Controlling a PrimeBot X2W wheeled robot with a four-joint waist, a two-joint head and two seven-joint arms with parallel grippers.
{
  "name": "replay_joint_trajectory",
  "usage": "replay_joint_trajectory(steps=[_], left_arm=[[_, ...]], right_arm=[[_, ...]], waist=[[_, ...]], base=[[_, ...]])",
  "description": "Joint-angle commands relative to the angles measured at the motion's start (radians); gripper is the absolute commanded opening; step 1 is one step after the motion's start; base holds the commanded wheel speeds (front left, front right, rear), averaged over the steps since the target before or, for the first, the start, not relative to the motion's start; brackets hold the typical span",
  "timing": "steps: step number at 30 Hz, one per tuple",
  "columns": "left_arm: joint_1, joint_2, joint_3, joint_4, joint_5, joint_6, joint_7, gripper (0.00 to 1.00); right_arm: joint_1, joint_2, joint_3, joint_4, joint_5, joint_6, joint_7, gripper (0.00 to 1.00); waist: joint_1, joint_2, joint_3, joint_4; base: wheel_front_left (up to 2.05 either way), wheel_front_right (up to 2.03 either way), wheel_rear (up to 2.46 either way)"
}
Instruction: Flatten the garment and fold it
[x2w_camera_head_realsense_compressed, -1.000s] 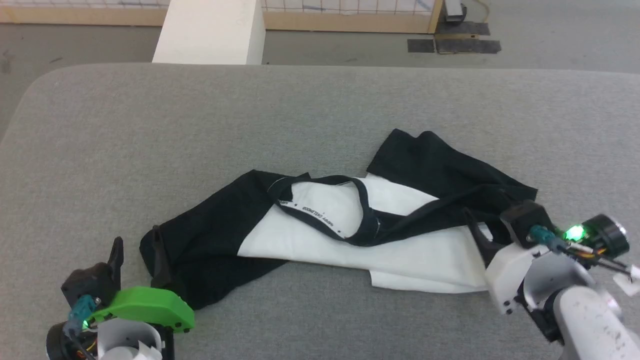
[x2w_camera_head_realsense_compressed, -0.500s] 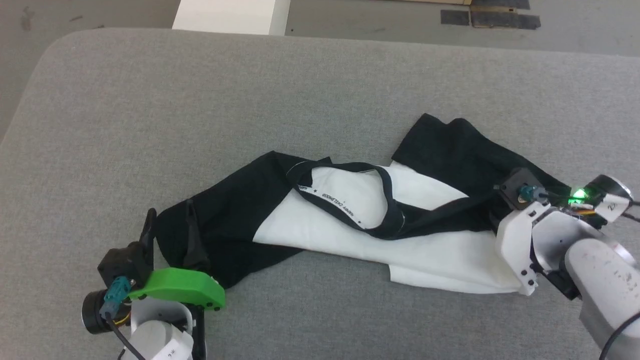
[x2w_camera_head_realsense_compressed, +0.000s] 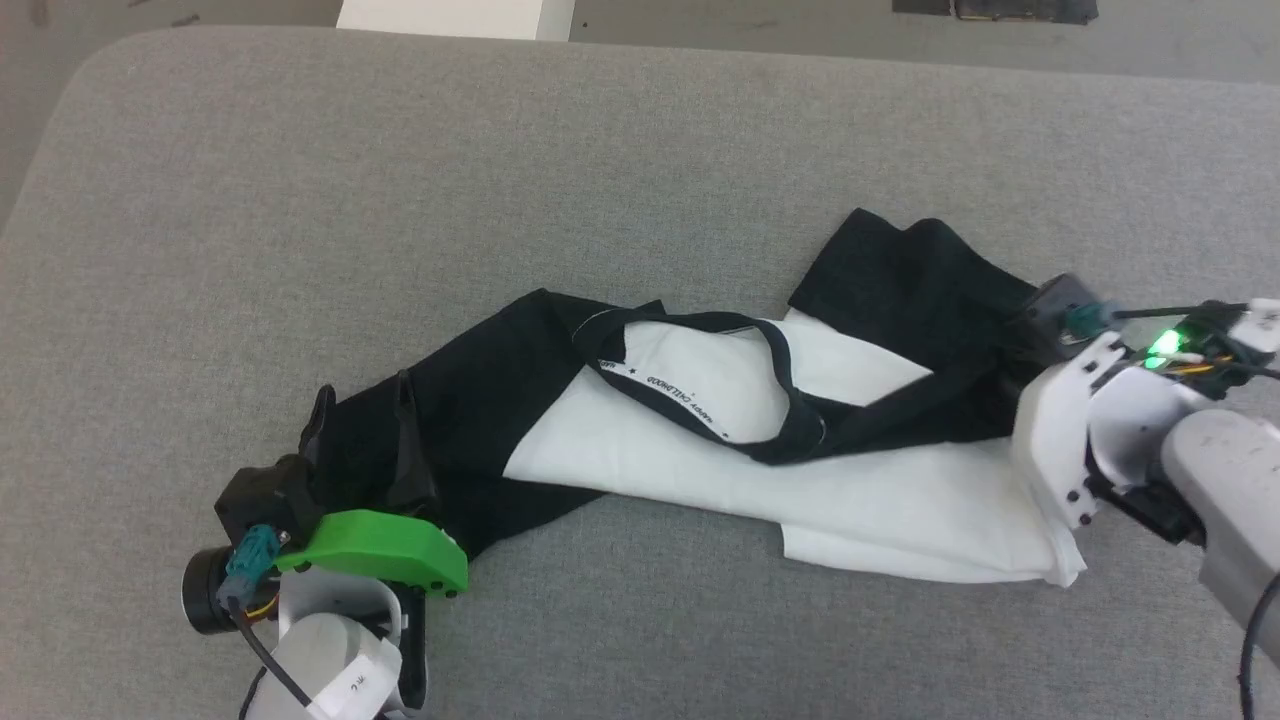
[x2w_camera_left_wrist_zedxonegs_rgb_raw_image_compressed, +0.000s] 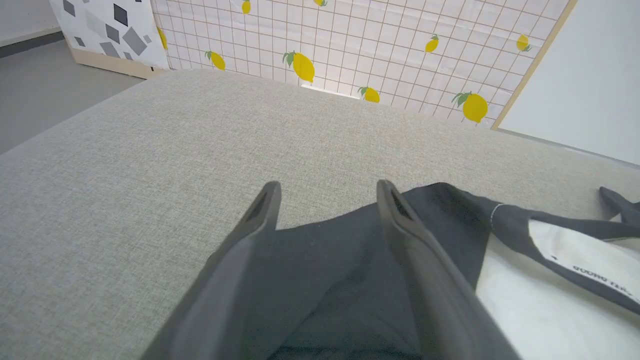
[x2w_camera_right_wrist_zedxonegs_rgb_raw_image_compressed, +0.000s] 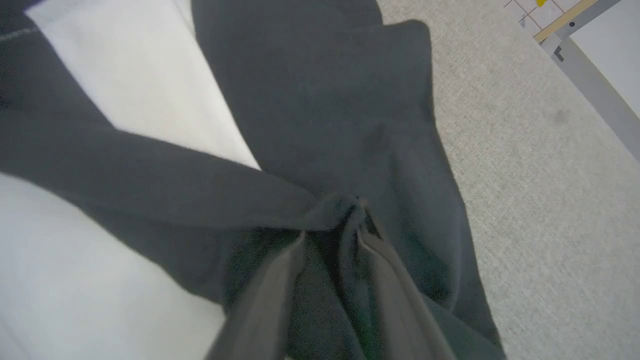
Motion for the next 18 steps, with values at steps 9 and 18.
replay_joint_trajectory(steps=[9, 18], left_arm=[[0.038, 0.014, 0.011, 0.014, -0.022, 0.003, 0.002, 1.0], [0.075, 0.03, 0.018, -0.021, -0.028, 0.021, 0.029, 1.0]], right_arm=[[0.189, -0.036, -0.264, -0.167, 0.049, -0.002, -0.102, 0.0], [0.616, 0.054, -0.693, -0.837, -0.097, -0.002, 0.258, 0.0]], waist=[[-0.0001, 0.0, -0.098, -0.056], [-0.0001, 0.0, -0.134, -0.119]], base=[[0.0, 0.0, 0.0], [0.0, 0.0, 0.0]])
